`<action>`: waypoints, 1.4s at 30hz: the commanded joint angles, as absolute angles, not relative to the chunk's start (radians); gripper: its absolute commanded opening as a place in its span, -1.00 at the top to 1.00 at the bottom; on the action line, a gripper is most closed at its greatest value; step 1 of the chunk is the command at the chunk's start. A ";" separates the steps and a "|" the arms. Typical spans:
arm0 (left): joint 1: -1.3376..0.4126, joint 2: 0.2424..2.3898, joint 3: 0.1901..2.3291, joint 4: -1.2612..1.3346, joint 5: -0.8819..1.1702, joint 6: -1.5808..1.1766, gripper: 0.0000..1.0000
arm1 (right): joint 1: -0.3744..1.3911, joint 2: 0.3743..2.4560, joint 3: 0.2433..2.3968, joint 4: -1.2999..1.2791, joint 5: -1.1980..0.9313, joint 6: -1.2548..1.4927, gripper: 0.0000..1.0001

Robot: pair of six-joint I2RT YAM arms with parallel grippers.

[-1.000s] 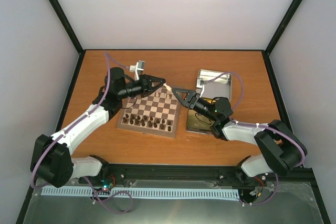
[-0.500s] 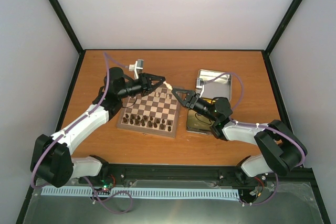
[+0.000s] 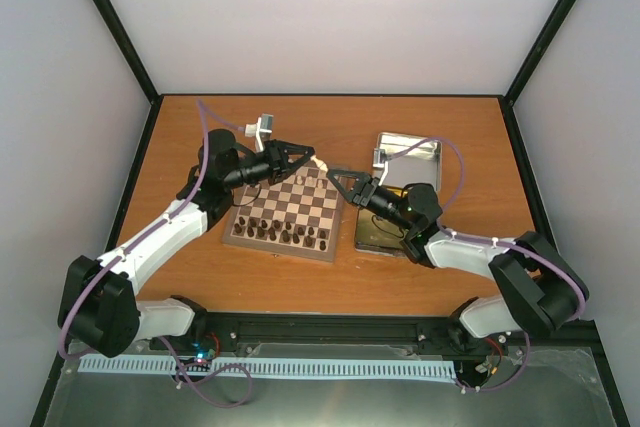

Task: Set up the chess pieces on the board
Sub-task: Pick up the chess piece from the storage box, then place the chess piece on the chessboard.

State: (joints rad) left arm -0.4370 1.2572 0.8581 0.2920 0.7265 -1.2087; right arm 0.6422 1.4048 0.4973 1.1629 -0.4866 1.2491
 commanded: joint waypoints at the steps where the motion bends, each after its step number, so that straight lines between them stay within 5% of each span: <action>1: -0.440 1.250 0.851 0.303 0.727 -1.201 0.99 | 0.649 1.363 0.523 1.141 -0.485 1.214 0.79; 10: -0.440 1.225 0.862 0.195 0.621 -1.107 0.99 | 0.647 1.305 0.540 0.928 -0.478 1.140 0.94; 19: -0.440 1.130 0.893 -0.226 0.087 -0.763 0.99 | 0.655 1.283 0.790 -0.073 -0.361 0.711 0.94; 26: -0.440 1.040 0.968 -0.431 -0.130 -0.564 0.99 | 0.743 1.530 1.151 -0.603 -0.107 0.432 0.94; 42: -0.439 0.901 0.971 -0.546 -0.359 -0.380 0.98 | 0.882 2.179 1.959 -1.167 0.123 0.272 0.94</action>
